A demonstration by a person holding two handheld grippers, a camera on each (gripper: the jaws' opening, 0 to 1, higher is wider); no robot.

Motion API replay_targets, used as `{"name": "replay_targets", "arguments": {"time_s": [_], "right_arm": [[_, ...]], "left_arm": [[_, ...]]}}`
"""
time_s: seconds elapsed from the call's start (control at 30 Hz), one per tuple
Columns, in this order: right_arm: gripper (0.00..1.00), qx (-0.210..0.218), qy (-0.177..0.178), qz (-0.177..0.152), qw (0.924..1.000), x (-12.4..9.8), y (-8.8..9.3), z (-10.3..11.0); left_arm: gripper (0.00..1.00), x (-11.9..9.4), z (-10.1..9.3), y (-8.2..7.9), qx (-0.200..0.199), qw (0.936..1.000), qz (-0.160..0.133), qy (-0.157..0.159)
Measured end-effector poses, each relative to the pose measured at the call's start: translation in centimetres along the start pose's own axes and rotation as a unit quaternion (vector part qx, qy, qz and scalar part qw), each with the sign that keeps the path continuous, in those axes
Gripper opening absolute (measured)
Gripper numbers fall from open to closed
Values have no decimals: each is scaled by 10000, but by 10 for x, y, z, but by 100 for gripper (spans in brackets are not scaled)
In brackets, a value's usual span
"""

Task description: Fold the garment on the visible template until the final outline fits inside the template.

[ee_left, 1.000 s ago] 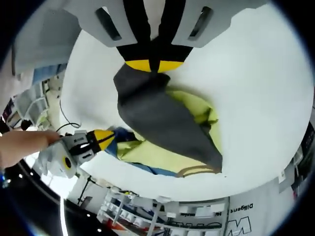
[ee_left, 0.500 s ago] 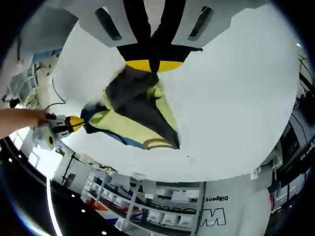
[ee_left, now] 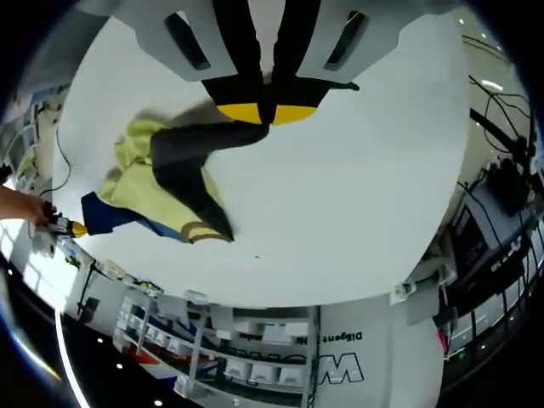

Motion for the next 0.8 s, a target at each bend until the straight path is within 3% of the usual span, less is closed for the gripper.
{"name": "replay_targets", "arguments": {"time_s": [0.03, 0.17, 0.3, 0.43, 0.53, 0.6, 0.67, 0.73, 0.8], "right_arm": [[0, 315, 36, -75, 9995, -1, 2, -10], [0, 869, 334, -91, 9956, -3, 11, -41], [0, 1248, 597, -26, 9904, -5, 22, -69], [0, 1467, 642, 81, 9871, 1, 33, -88], [0, 1706, 627, 127, 9833, 5, 42, -96], [0, 2123, 406, 171, 9762, 10, 50, -94], [0, 2075, 640, 345, 9755, 9, 63, -101], [0, 2435, 573, 363, 9675, 10, 73, -98], [0, 2266, 651, 629, 9698, 11, 85, -96]], "left_arm": [[4, 0, 4, -1, -22, 10000, -1, -45], [3, 0, 24, 1, -86, 9995, 143, -272], [4, -2, 43, 7, -241, 9981, 294, -493], [4, -2, 58, 13, -265, 9966, 437, -647], [4, -2, 69, 14, -278, 9954, 509, -765], [4, -2, 73, 15, -309, 9947, 561, -798], [4, -2, 78, 19, -365, 9934, 663, -862], [4, -2, 82, 27, -511, 9907, 839, -936], [4, -1, 86, 32, -501, 9893, 942, -999]]}}
Point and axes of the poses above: the point that each gripper's makers call its tool centre point, and the gripper's own axes: x roughly forward along the fingers, z roughly to its left, y roughly out of its underside, the point moved 3 cm from there along -x, roughly backward along the fingers, and after that the axes turned 3 degrees about z, right-handed, at the moved point
